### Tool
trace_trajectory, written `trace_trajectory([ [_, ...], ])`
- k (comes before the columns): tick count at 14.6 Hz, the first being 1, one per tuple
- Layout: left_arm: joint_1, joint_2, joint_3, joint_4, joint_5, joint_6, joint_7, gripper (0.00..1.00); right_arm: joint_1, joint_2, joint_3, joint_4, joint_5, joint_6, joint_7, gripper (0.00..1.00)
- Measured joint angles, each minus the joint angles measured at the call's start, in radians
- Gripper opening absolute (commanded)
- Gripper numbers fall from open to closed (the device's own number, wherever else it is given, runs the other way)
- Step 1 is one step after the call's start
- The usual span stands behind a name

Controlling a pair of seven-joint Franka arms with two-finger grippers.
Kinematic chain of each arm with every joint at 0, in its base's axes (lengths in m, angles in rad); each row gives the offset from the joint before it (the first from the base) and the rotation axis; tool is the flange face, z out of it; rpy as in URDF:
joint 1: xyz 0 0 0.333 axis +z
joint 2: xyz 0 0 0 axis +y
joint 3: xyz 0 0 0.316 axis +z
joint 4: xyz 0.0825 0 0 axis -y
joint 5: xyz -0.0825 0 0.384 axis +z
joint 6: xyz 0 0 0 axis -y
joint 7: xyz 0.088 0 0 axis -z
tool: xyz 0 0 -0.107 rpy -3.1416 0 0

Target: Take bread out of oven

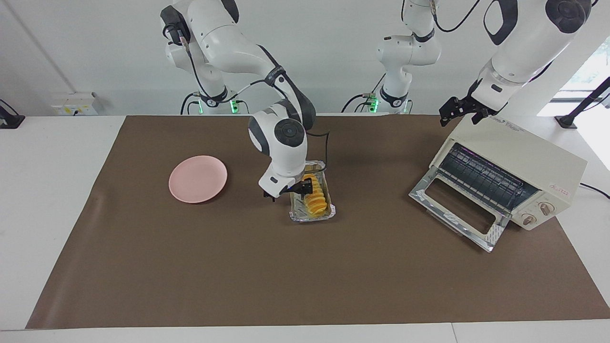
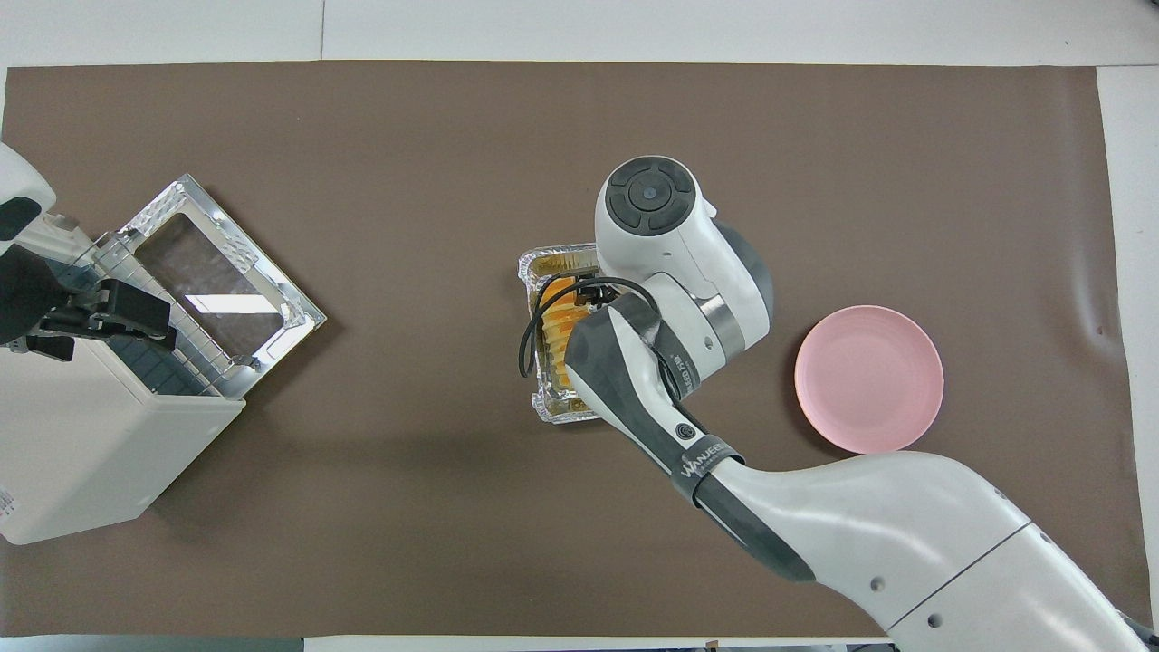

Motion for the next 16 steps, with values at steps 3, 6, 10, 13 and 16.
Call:
trace_trajectory([
  [3,0.001,-0.013,-0.002,0.001,0.000,0.000,0.001,1.00,0.000,-0.001,0.000,-0.019,0.000,0.008,0.000,0.10],
  [6,0.001,-0.013,-0.002,-0.001,0.000,0.000,0.001,1.00,0.000,-0.004,0.000,-0.019,0.000,0.011,0.003,0.00],
  [10,0.002,-0.012,0.001,-0.004,0.000,0.000,0.001,1.00,0.001,-0.007,0.001,-0.020,0.000,0.030,0.021,0.00],
  [13,0.002,-0.011,0.000,-0.004,0.000,0.000,0.001,1.00,0.001,-0.010,0.001,-0.019,0.000,0.031,0.022,0.00],
  [16,0.002,-0.011,0.000,-0.004,0.000,0.002,0.001,1.00,-0.008,-0.013,-0.003,0.040,0.001,-0.027,0.024,0.00],
])
